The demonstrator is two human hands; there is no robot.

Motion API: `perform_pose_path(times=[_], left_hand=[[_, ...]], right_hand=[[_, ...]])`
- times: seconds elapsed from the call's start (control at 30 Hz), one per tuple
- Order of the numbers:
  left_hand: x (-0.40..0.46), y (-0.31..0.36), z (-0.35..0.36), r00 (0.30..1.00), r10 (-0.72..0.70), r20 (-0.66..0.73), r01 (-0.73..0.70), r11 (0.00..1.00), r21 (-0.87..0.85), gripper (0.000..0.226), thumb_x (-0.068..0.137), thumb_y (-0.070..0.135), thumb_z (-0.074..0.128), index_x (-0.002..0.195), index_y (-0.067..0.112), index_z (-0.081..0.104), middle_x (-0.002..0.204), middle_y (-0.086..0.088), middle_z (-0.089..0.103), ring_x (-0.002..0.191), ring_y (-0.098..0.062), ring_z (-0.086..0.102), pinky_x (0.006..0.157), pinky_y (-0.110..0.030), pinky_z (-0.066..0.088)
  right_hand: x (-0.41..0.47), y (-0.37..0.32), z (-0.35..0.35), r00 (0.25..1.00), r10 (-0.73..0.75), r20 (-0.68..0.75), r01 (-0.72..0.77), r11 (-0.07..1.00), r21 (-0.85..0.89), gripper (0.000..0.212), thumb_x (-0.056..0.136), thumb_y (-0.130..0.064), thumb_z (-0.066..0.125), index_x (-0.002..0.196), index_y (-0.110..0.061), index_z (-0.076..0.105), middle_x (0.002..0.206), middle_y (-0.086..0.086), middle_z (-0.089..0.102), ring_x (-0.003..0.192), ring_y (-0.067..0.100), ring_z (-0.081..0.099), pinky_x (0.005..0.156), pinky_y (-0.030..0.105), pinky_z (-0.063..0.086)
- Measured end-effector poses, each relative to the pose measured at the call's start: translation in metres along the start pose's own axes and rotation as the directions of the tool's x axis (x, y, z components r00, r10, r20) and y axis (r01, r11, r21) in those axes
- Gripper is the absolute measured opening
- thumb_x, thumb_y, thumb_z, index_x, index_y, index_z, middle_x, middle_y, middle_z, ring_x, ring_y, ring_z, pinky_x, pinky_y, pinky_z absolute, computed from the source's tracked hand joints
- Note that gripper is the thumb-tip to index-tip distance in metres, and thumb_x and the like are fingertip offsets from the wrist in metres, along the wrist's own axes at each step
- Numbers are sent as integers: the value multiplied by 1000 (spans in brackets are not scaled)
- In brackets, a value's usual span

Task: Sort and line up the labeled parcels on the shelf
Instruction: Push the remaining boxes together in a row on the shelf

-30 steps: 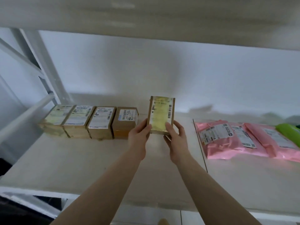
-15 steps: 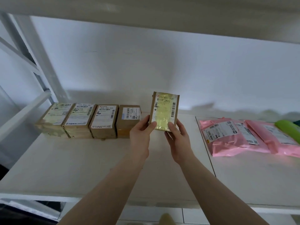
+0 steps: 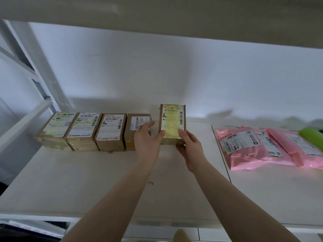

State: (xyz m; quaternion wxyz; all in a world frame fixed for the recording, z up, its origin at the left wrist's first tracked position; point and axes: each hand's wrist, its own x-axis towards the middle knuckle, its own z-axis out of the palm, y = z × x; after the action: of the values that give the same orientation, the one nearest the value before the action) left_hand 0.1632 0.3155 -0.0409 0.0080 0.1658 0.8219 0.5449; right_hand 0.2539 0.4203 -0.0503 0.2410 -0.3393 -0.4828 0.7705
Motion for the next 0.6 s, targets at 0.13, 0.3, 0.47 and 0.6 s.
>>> perform_pose_path(times=[0.13, 0.3, 0.47, 0.6], left_hand=[[22, -12, -14, 982, 165, -93, -135, 953, 271, 48, 89, 40, 60, 131, 18, 56, 137, 2, 53, 128, -19, 46, 105, -35, 35], [38, -28, -23, 988, 145, 60, -149, 746, 649, 57, 97, 53, 32, 146, 24, 38, 158, -3, 27, 149, -26, 10, 117, -49, -2], [43, -43, -37, 995, 76, 58, -93, 620, 779, 64, 95, 60, 18, 152, 32, 19, 162, -9, 10, 148, -34, -9, 113, -58, -16], [59, -50, -57, 998, 45, 37, -57, 587, 808, 65, 95, 62, 12, 153, 32, 16, 162, -9, 5, 148, -33, -9, 115, -57, -12]], right_hand=[[13, 7, 13, 992, 104, -73, -110, 991, -75, 52, 87, -39, 72, 128, -11, 60, 116, 6, 70, 106, 22, 67, 95, 39, 56], [20, 13, 29, 984, 116, -138, -144, 965, -217, 69, 80, -54, 72, 135, -14, 57, 126, 3, 65, 115, 23, 61, 104, 42, 48], [24, 17, 35, 973, 97, -208, -164, 928, -334, 78, 73, -70, 63, 134, -21, 58, 120, 2, 63, 123, 28, 50, 107, 48, 42], [29, 23, 30, 979, 50, -197, -121, 924, -363, 87, 62, -71, 64, 137, -27, 55, 127, -1, 64, 124, 25, 52, 105, 46, 44]])
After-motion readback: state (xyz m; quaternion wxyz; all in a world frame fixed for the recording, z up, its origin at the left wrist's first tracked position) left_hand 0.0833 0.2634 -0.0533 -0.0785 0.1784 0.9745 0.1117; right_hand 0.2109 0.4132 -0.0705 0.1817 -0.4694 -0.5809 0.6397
